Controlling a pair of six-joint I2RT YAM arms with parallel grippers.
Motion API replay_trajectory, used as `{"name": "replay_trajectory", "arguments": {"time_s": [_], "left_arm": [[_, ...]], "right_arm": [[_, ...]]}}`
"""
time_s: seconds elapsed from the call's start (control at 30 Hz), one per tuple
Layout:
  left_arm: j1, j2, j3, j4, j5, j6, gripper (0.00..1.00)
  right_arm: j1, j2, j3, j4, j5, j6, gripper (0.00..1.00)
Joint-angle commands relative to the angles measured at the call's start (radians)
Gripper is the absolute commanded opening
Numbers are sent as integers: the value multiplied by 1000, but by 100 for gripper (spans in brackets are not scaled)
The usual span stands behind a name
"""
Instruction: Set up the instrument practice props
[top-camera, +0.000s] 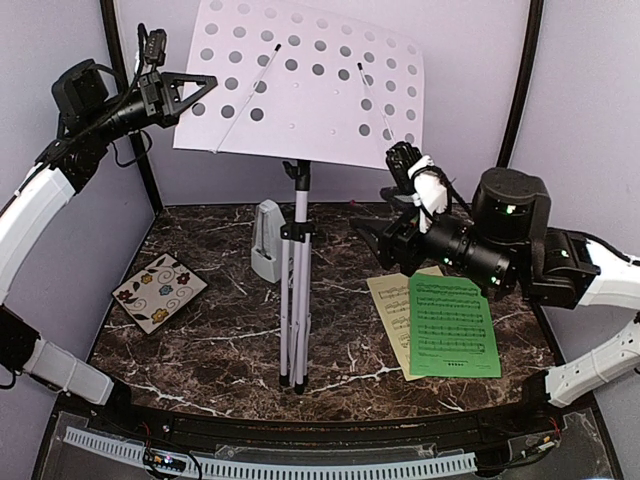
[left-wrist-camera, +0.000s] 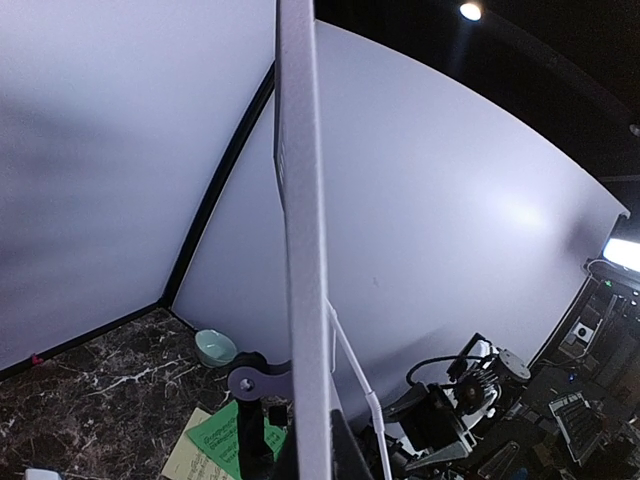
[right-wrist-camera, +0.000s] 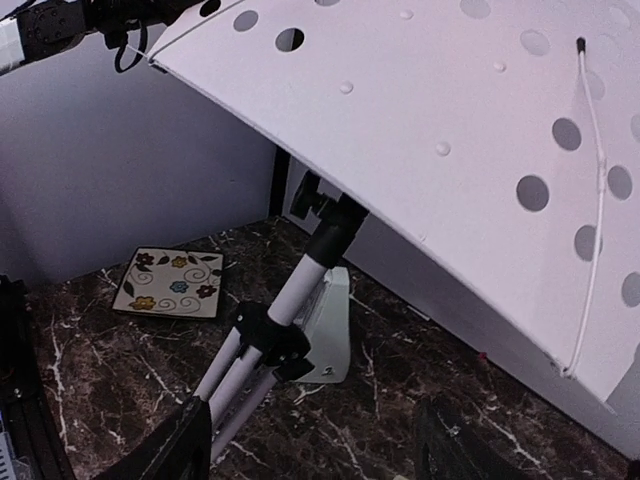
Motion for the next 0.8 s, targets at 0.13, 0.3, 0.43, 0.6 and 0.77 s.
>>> {"name": "replay_trajectory", "arguments": {"time_s": [0.13,0.3,0.43,0.6,0.77], "left_arm": [[-16,-33,26,248,-22,50,0],[-17,-33,32,239,-5,52,0],[-17,-32,43,236,3,52,0],[-19,-30,44,240,18,47,0],[-20,-37,41,238,27,54,0]], "right_arm": [[-102,-122,-272,336,-157,391,80],[-117,-108,-335,507,-116,458,100],[-151,-49,-337,569,-222,512,96],[-178,-9,-438,794,-269,596,91],[-210,-21,-440,845,-265,685,92]]}}
